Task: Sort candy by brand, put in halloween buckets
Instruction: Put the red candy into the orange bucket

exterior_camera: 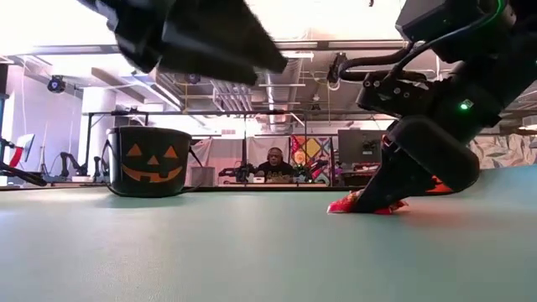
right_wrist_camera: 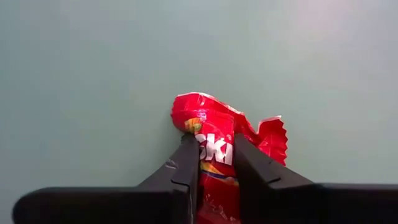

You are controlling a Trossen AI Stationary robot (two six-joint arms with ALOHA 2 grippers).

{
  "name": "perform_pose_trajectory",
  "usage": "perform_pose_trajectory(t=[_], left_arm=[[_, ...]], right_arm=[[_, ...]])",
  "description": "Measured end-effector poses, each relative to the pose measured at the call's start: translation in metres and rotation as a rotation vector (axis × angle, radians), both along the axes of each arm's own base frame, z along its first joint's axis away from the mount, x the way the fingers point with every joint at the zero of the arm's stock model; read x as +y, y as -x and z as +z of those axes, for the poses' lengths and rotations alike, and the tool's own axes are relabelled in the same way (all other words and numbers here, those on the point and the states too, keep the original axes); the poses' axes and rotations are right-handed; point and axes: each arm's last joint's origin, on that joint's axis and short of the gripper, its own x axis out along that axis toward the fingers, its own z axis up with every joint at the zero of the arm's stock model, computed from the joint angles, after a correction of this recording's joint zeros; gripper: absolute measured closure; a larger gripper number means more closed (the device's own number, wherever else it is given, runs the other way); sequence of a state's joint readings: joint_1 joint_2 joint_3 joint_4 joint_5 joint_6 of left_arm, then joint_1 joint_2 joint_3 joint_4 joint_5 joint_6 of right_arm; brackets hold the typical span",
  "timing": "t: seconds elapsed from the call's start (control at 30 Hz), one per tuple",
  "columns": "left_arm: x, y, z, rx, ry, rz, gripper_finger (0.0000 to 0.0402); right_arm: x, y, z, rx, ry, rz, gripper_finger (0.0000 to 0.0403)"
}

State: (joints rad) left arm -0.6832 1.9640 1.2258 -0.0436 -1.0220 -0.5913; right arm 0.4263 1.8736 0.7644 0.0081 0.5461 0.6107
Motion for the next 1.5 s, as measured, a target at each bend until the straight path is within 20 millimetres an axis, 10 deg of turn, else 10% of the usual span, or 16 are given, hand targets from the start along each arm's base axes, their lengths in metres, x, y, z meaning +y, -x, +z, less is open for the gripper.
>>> perform_pose_trajectory(t=[0.3,0.67,1.07,1.5], left_arm=[[0.01,0.015,-0.015,0.1,0.051,0.101,0.017],[0.009,0.014,-0.017,0.166,0.178,0.05,0.017],[-0.002,0.01,-0.009,0.256,0.199,-0.087,0.017],[-0.023,0.021,0.02,0.295,0.116,-0.095,0.017]], right_arm=[[-0.038,0.012,0.085,-0.035,0.073,0.015,0.0348],[-0.177,0.086,0.209,0.171,0.58,-0.547,0.0356],[-0.315,0.134,0.194,0.36,0.094,-0.802,0.035],[-0.349,0.114,0.209,0.341,0.088,-0.857,0.0191]])
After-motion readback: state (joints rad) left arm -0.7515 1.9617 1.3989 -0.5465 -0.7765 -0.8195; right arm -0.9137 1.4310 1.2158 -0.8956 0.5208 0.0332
